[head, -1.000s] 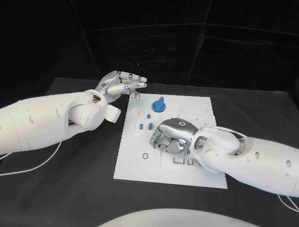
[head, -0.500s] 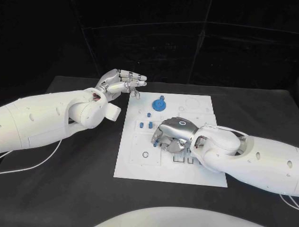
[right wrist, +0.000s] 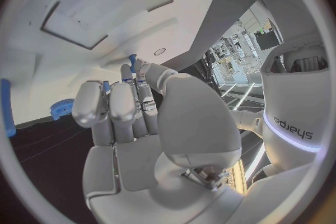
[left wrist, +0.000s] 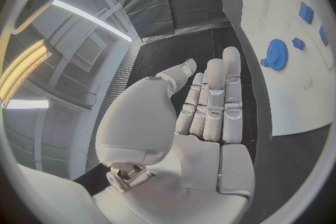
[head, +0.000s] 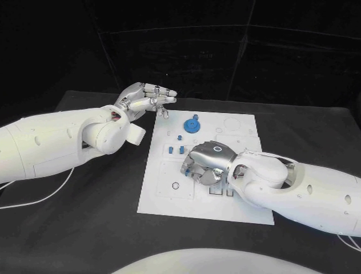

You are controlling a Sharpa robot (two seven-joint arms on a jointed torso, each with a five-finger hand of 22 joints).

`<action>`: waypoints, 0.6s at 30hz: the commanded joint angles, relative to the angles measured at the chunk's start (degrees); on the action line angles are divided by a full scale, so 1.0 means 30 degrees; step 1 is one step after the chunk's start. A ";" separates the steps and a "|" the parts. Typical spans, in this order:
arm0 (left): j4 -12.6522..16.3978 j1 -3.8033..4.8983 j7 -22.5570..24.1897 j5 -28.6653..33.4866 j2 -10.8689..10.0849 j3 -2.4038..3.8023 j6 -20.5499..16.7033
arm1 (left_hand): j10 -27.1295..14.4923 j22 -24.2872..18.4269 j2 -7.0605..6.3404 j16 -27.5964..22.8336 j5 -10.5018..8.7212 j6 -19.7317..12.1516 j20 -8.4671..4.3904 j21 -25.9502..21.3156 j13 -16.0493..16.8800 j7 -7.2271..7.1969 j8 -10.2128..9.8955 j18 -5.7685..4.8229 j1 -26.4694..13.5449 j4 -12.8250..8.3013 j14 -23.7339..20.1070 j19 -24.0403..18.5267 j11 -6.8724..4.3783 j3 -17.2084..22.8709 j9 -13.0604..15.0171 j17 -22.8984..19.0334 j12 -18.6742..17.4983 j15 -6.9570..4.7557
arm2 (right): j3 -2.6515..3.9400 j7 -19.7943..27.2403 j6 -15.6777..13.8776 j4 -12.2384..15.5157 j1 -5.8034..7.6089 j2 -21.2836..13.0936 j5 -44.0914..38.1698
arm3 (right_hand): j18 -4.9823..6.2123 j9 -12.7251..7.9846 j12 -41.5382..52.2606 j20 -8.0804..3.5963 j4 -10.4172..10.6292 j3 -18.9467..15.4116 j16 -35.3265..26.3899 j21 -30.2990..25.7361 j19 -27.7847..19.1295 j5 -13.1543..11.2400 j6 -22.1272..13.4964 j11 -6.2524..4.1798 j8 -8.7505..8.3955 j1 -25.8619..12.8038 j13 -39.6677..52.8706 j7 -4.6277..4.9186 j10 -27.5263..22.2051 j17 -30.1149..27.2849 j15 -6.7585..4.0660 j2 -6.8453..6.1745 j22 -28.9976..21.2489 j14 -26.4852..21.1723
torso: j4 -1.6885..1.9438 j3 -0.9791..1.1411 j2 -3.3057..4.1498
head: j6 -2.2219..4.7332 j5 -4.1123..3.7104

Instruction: Assemble the parts on the task board

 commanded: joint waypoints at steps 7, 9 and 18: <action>-0.0023 0.0033 -0.0138 0.0048 -0.0025 0.0017 0.0229 | -0.0229 -0.0049 0.0184 -0.0114 0.0062 -0.0226 0.0042 -0.0098 -0.0029 0.0003 0.0113 0.0113 -0.0035 -0.0020 -0.0144 0.0023 0.0026 -0.0161 -0.0030 -0.0059 0.0121 0.0035 | -0.0021 -0.0143 0.0204 0.0158 -0.0054 -0.0024 -0.0606 | -0.0317 -0.0114 -0.0344 0.0112 -0.0037 -0.0212 -0.0029 0.0038 -0.0001 0.0123 -0.0608 0.0091 -0.0235 -0.0345 -0.0076 0.0151 -0.0587 -0.0144 0.0218 -0.0139 -0.0087 0.0307 | 0.0003 0.0005 -0.0005 | -0.0033 -0.0011; -0.0013 0.0034 -0.0225 0.0048 -0.0032 0.0017 0.0312 | -0.0266 -0.0063 0.0179 -0.0118 0.0062 -0.0258 0.0048 -0.0112 -0.0036 0.0014 0.0114 0.0111 -0.0045 -0.0017 -0.0152 0.0022 0.0037 -0.0176 -0.0033 -0.0074 0.0125 0.0042 | -0.0021 -0.0187 0.0046 0.0137 -0.0056 -0.0038 -0.0612 | -0.0238 -0.0227 -0.0649 0.0214 -0.0039 -0.0223 -0.0332 -0.0224 -0.0294 0.0139 -0.1123 0.0281 -0.0262 -0.0501 -0.0164 0.0302 -0.1153 -0.0522 0.0361 -0.0251 -0.0441 0.0169 | 0.0007 0.0005 0.0004 | -0.0027 -0.0020; -0.0065 0.0035 -0.0463 0.0048 -0.0028 0.0017 0.0447 | -0.0377 -0.0106 0.0182 -0.0124 0.0061 -0.0351 0.0065 -0.0156 -0.0055 0.0044 0.0118 0.0106 -0.0070 -0.0003 -0.0175 0.0018 0.0068 -0.0215 -0.0039 -0.0117 0.0140 0.0066 | -0.0021 -0.0120 -0.0717 0.0125 -0.0058 -0.0121 -0.0459 | 0.0577 -0.0361 -0.0912 0.0693 0.0429 -0.2639 -0.3144 -0.3225 -0.2917 0.0209 -0.3400 0.0716 -0.0191 -0.1628 -0.0137 0.0341 -0.4653 -0.3743 0.0820 -0.1172 -0.4048 -0.0941 | 0.0000 0.0003 -0.0007 | -0.0022 -0.0053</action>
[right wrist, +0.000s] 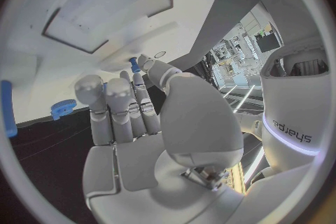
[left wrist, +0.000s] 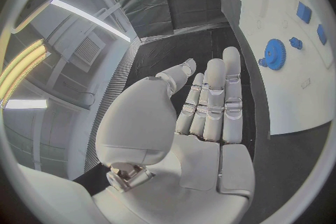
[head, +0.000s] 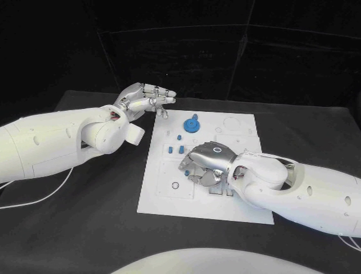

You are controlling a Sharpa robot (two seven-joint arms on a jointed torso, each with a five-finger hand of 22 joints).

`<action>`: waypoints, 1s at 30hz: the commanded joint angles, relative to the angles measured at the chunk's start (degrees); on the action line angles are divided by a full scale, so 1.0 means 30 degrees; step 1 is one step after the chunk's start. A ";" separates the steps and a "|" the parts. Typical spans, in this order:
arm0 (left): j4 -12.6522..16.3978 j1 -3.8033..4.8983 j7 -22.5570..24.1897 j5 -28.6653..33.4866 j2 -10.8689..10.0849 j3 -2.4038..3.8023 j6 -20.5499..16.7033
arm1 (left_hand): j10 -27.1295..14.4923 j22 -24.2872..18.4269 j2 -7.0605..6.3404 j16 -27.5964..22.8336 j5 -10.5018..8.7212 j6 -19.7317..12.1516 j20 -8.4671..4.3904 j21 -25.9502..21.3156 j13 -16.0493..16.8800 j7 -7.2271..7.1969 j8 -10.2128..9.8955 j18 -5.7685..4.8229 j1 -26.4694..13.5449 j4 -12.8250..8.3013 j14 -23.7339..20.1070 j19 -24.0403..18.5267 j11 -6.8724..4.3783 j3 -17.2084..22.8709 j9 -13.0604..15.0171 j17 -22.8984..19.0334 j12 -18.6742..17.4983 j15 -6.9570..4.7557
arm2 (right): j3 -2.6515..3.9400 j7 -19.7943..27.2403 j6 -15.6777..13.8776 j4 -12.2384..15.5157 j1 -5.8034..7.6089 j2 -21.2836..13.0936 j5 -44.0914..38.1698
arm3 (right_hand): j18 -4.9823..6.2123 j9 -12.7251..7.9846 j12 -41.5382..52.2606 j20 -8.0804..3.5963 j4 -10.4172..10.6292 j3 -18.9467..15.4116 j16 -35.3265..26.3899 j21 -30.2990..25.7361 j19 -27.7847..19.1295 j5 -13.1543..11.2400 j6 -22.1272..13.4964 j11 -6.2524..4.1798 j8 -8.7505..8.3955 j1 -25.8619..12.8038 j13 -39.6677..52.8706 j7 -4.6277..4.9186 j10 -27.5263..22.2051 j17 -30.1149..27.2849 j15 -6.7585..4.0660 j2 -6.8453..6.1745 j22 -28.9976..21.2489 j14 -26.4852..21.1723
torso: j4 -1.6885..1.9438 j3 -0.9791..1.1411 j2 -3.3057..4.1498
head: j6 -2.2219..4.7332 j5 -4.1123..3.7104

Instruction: Assemble the parts on the task board

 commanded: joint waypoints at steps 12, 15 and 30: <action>-0.0091 0.0032 -0.0262 0.0048 -0.0011 0.0015 0.0414 | -0.0249 -0.0047 0.0178 -0.0125 0.0062 -0.0201 0.0078 -0.0109 -0.0027 -0.0006 0.0126 0.0107 -0.0080 0.0003 -0.0122 0.0017 0.0028 -0.0138 -0.0023 -0.0060 0.0088 0.0015 | 0.0028 0.0551 -0.2930 0.1461 0.0027 -0.1931 0.1263 | 0.0216 0.0121 0.1239 -0.0045 0.0339 -0.3047 -0.0691 -0.0944 0.0096 0.0531 -0.0157 -0.0075 0.0148 0.0506 0.0119 -0.0100 -0.0565 -0.0971 -0.0109 0.0663 -0.0905 0.0046 | -0.0009 0.0013 -0.0030 | 0.0214 -0.0218; -0.0107 0.0032 -0.0273 0.0048 -0.0023 0.0014 0.0420 | -0.0249 -0.0047 0.0178 -0.0125 0.0062 -0.0201 0.0078 -0.0109 -0.0027 -0.0006 0.0126 0.0107 -0.0080 0.0003 -0.0122 0.0017 0.0028 -0.0138 -0.0023 -0.0060 0.0088 0.0015 | 0.0201 0.0218 -0.2720 0.1988 0.0148 -0.2989 0.2082 | 0.0170 0.0125 0.1478 -0.0088 0.0379 -0.3202 -0.0548 -0.0809 0.0302 0.0564 -0.0029 -0.0132 0.0157 0.0552 0.0116 -0.0135 -0.0333 -0.0840 -0.0156 0.0784 -0.0727 0.0159 | -0.0013 -0.0011 -0.0028 | 0.0367 -0.0457; -0.0181 0.0030 -0.0250 0.0048 0.0051 0.0008 0.0481 | -0.0334 -0.0085 0.0152 -0.0124 0.0063 -0.0273 0.0085 -0.0144 -0.0036 0.0003 0.0152 0.0112 -0.0010 -0.0062 -0.0146 0.0021 0.0036 -0.0167 -0.0019 -0.0102 0.0130 0.0021 | 0.0724 -0.1393 -0.0347 0.1687 0.1515 -0.5031 0.2055 | 0.0179 0.0040 0.1641 -0.0096 0.0665 -0.4532 -0.0652 -0.1054 0.0324 0.0495 -0.0493 -0.0091 0.0008 0.0568 0.0026 -0.0351 -0.0975 -0.1037 -0.0129 0.0608 -0.0948 0.0185 | 0.0020 0.0012 0.0007 | 0.0832 -0.0975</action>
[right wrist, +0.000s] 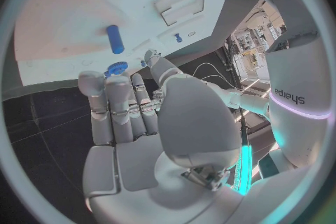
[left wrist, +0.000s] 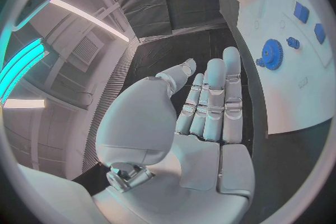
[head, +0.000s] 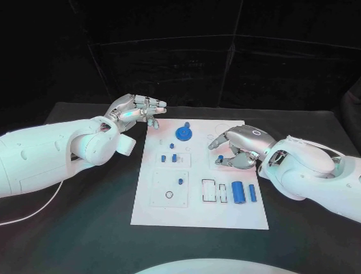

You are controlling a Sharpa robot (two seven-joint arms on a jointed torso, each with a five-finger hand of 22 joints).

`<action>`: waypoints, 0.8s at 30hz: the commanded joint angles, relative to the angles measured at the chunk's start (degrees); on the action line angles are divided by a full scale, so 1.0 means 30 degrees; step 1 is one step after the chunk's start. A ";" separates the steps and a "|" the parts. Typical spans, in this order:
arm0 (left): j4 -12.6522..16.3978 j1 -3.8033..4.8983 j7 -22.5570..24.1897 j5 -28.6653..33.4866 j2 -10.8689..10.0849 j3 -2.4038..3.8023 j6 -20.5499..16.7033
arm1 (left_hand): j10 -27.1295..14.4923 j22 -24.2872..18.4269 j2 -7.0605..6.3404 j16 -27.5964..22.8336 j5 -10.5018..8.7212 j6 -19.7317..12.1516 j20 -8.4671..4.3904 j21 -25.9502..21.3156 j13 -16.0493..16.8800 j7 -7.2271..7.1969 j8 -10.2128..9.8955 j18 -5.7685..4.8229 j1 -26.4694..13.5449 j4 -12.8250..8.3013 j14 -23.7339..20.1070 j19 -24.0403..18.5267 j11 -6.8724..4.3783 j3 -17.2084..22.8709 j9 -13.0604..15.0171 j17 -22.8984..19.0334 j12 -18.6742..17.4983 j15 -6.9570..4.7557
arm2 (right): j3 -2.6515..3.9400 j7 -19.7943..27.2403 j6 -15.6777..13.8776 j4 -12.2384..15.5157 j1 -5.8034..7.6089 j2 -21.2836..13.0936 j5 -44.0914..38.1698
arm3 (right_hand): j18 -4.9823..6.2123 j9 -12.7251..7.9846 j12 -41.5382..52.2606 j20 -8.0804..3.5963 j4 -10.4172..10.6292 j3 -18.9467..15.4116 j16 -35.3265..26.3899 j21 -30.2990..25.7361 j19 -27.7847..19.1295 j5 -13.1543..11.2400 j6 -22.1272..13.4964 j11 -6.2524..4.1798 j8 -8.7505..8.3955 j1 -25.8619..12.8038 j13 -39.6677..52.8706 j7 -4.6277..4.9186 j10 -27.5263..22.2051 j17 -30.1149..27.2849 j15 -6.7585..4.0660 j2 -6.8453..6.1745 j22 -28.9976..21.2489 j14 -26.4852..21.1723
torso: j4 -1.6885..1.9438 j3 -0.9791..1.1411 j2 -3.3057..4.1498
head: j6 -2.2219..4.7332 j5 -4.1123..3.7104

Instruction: Assemble the parts on the task board

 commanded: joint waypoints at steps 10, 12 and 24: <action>-0.0015 0.0028 0.0017 0.0048 0.0027 0.0009 0.0288 | -0.0213 -0.0038 0.0149 -0.0124 0.0062 -0.0158 0.0086 -0.0080 -0.0029 0.0010 0.0078 0.0114 -0.0002 -0.0014 -0.0150 0.0022 0.0034 -0.0120 -0.0025 -0.0041 0.0136 0.0025 | 0.0020 -0.1440 0.1974 -0.0326 0.0132 0.0103 -0.1002 | 0.0025 0.0074 0.0579 0.0020 -0.0054 -0.0132 -0.0028 0.0032 0.0175 -0.0152 0.0427 -0.0097 0.0129 0.0586 0.0029 -0.0064 0.0189 0.0003 -0.0071 0.0542 0.0127 0.0098 | 0.0018 -0.0013 0.0010 | 0.0008 0.0011; -0.0018 0.0028 0.0016 0.0048 0.0027 0.0009 0.0290 | -0.0213 -0.0038 0.0149 -0.0124 0.0062 -0.0158 0.0086 -0.0080 -0.0029 0.0010 0.0078 0.0114 -0.0002 -0.0014 -0.0150 0.0022 0.0034 -0.0120 -0.0025 -0.0041 0.0136 0.0025 | 0.0021 -0.1555 0.2117 -0.0347 0.0134 0.0122 -0.1141 | -0.0001 0.0071 0.0756 -0.0019 -0.0081 0.0043 0.0006 0.0116 0.0280 -0.0524 0.0561 -0.0149 0.0128 0.0747 0.0024 -0.0076 0.0431 0.0029 -0.0120 0.0699 0.0234 0.0127 | 0.0016 -0.0012 0.0016 | 0.0006 0.0017; -0.0033 0.0027 0.0008 0.0048 0.0032 0.0008 0.0300 | -0.0231 -0.0047 0.0164 -0.0121 0.0062 -0.0168 0.0090 -0.0088 -0.0030 0.0019 0.0090 0.0112 -0.0004 -0.0009 -0.0154 0.0025 0.0042 -0.0127 -0.0022 -0.0051 0.0149 0.0028 | 0.0020 -0.1888 0.3759 -0.0360 0.0135 0.0327 -0.1518 | -0.0392 0.0077 0.0929 -0.0306 0.0130 0.1489 0.1212 0.1641 0.1562 -0.0793 0.1537 -0.0560 0.0164 0.0573 -0.0037 -0.0190 0.2757 0.1267 -0.0439 0.0831 0.2100 0.0543 | 0.0022 0.0003 0.0025 | -0.0098 0.0017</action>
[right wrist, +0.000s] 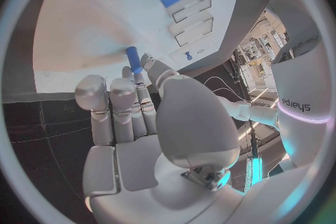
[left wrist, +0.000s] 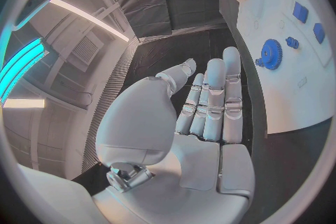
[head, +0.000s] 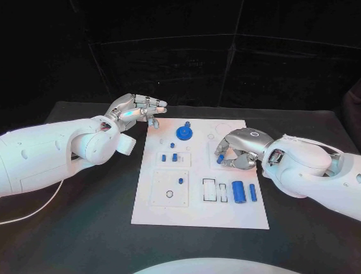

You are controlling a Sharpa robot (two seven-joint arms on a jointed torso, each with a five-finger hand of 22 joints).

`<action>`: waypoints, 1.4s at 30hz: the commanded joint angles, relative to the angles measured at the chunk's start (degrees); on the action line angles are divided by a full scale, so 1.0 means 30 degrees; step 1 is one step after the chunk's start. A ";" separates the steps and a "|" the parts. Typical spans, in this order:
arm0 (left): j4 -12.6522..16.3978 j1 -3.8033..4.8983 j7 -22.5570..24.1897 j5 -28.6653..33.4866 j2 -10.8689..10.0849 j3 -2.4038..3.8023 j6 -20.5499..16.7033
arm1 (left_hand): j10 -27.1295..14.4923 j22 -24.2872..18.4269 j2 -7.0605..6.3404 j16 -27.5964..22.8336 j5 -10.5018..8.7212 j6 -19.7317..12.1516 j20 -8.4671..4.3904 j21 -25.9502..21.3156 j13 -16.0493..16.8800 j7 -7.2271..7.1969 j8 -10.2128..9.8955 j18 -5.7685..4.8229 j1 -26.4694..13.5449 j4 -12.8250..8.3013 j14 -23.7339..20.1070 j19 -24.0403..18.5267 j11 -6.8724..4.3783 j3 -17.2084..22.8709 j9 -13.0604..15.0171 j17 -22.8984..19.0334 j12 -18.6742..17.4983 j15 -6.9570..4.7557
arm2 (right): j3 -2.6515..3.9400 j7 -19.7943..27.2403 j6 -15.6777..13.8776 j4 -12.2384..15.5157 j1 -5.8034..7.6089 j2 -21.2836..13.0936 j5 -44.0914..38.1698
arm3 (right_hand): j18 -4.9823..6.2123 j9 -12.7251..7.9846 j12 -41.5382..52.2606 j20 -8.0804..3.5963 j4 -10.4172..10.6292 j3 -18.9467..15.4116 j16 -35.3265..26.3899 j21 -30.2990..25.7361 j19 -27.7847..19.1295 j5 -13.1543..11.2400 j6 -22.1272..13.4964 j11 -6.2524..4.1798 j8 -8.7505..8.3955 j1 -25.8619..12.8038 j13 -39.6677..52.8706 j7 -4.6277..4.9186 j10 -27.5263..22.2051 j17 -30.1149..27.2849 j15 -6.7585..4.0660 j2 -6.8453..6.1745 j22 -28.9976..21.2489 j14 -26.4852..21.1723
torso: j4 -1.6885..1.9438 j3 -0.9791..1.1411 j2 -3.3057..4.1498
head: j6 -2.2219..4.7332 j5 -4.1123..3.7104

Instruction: Assemble the parts on the task board

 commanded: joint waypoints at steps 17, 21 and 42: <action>0.0014 0.0030 0.0020 0.0048 0.0011 0.0014 0.0231 | -0.0186 -0.0046 0.0192 -0.0116 0.0061 -0.0177 0.0096 -0.0095 -0.0023 0.0027 0.0112 0.0110 -0.0011 0.0003 -0.0157 0.0030 -0.0012 -0.0139 -0.0019 -0.0044 0.0103 0.0035 | 0.0008 -0.0377 0.0392 -0.0455 0.0032 0.0501 -0.0751 | -0.0649 0.0107 -0.0659 -0.0182 -0.0055 0.1955 0.1152 0.1152 0.0856 -0.0894 0.1289 -0.0207 0.0332 0.0082 0.0068 -0.0055 0.1600 0.1148 -0.0192 0.0443 0.1340 0.0373 | 0.0000 -0.0004 0.0003 | -0.0121 -0.0037; 0.0014 0.0031 0.0011 0.0048 0.0005 0.0014 0.0231 | -0.0187 -0.0046 0.0192 -0.0116 0.0061 -0.0178 0.0096 -0.0096 -0.0023 0.0027 0.0112 0.0110 -0.0011 0.0003 -0.0157 0.0030 -0.0011 -0.0139 -0.0019 -0.0044 0.0103 0.0035 | 0.0008 -0.0292 -0.0611 -0.0425 0.0031 0.0540 -0.0760 | -0.0808 0.0165 -0.0702 -0.0251 0.0139 0.2238 0.1815 0.1758 0.1319 -0.0965 0.1704 -0.0334 0.0489 -0.0222 0.0120 -0.0144 0.2138 0.1850 -0.0271 0.0473 0.2091 0.0540 | 0.0001 0.0003 0.0001 | -0.0135 -0.0035; 0.0019 0.0031 -0.0059 0.0048 -0.0031 0.0013 0.0240 | -0.0204 -0.0060 0.0225 -0.0111 0.0063 -0.0189 0.0101 -0.0107 -0.0023 0.0031 0.0132 0.0110 -0.0008 0.0011 -0.0160 0.0034 -0.0008 -0.0143 -0.0015 -0.0058 0.0128 0.0040 | 0.0029 0.2370 -0.2257 0.2015 0.0045 -0.0994 0.4167 | -0.0893 0.0197 -0.1330 -0.0322 0.0158 0.2743 0.2402 0.2156 0.1482 -0.0630 0.1941 -0.0338 0.0469 -0.0380 0.0101 -0.0109 0.2467 0.2358 -0.0288 0.0189 0.2563 0.0526 | 0.0000 0.0002 -0.0003 | -0.0129 0.0049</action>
